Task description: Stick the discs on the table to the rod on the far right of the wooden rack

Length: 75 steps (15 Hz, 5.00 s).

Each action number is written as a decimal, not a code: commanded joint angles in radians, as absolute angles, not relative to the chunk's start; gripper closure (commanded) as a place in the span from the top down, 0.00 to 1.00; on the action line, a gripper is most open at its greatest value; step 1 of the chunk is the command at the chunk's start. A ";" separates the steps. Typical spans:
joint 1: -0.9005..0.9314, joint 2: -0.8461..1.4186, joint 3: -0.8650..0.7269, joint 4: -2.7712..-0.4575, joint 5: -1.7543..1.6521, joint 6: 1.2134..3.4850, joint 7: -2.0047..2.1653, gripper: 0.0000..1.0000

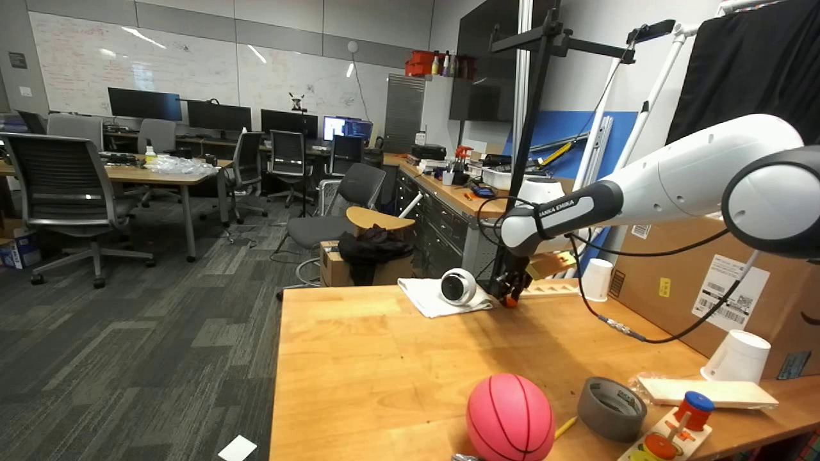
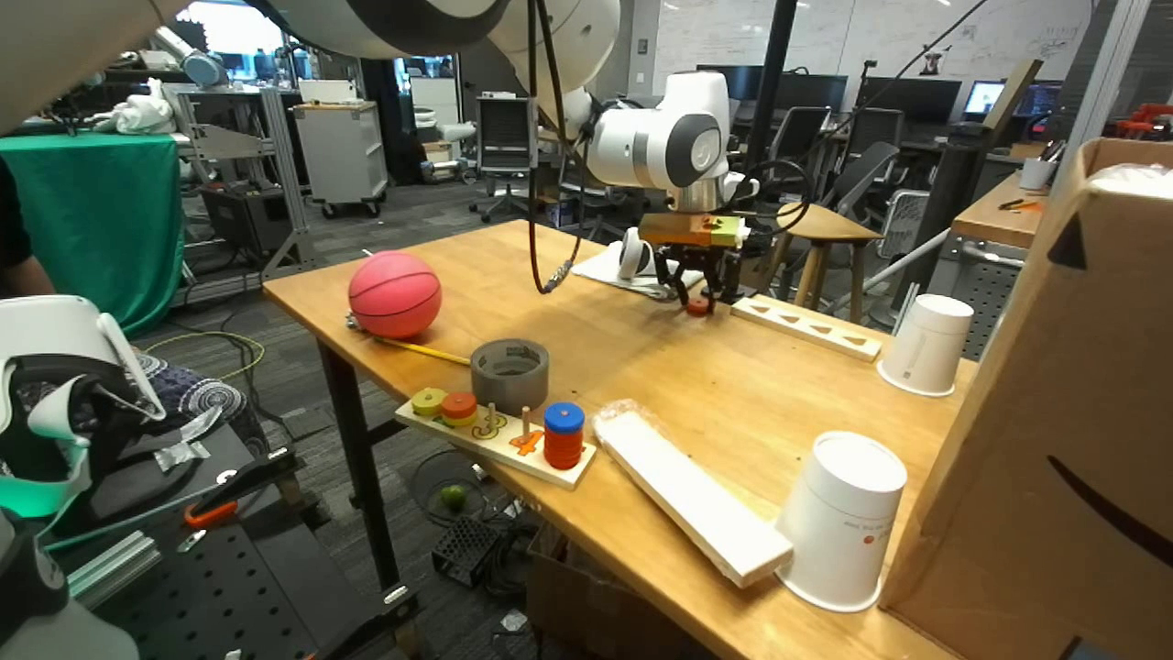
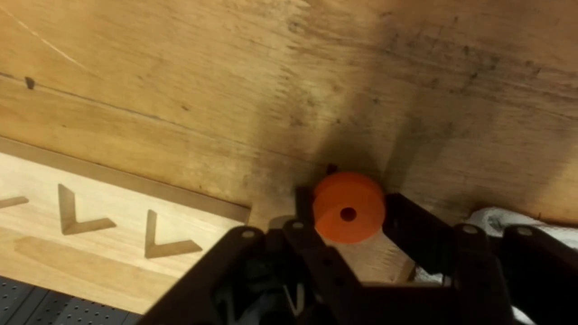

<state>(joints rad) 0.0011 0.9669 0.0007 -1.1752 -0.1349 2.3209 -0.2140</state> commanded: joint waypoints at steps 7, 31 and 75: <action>0.036 0.783 -0.016 -1.325 -0.183 2.339 -0.203 0.26; -0.015 -0.075 -0.114 -2.440 -0.613 2.543 0.011 0.26; -0.132 -0.144 -0.089 -2.748 -0.632 2.674 0.013 0.26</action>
